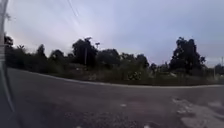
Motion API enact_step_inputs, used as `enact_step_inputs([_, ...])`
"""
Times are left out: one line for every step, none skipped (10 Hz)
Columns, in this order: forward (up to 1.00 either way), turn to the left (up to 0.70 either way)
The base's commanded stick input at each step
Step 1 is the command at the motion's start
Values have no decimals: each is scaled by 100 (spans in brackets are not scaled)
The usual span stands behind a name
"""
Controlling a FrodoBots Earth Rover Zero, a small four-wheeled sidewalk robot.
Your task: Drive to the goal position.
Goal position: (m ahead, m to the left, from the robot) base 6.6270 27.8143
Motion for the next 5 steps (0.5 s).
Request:
enact_step_inputs([0,70])
enact_step_inputs([0,70])
enact_step_inputs([0,70])
enact_step_inputs([0,70])
enact_step_inputs([0,70])
